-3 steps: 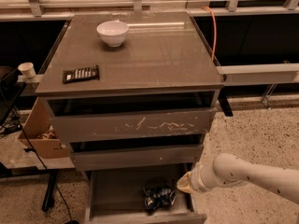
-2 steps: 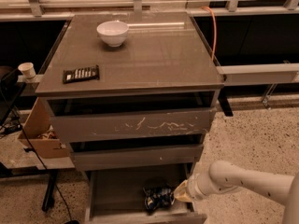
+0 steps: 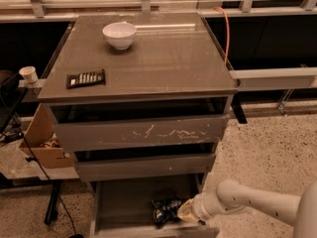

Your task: Pick blue chip bag from bottom drawer and place on counter

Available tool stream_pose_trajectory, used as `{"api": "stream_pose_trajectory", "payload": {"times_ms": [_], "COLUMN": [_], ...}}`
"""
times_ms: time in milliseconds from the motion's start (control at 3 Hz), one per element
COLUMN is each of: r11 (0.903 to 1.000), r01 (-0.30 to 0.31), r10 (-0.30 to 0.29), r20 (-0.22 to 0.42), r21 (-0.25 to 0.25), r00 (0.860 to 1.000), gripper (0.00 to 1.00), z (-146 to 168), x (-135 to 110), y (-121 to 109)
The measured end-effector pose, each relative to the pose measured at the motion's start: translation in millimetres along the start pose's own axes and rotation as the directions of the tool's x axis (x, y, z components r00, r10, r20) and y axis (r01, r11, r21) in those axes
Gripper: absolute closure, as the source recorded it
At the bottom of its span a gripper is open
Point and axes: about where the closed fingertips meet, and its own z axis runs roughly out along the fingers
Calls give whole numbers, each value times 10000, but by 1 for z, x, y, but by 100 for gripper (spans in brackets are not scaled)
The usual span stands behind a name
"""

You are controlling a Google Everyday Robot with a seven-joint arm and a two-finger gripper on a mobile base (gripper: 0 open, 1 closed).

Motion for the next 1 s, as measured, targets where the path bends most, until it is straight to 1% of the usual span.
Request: {"api": "stream_pose_trajectory", "payload": {"times_ms": [333,667,1000], "r11": [9970,9970,9941], "r01": [622,622,797], "r10": [-643,-643,-836], "r20": [473,473,525], "r21": [461,461,737], "r00": [9968,9968,9951], "gripper": [100,100,100], "z": [14,14,20], "x": [-7,-7,-1], "y": [2,2,-2]}}
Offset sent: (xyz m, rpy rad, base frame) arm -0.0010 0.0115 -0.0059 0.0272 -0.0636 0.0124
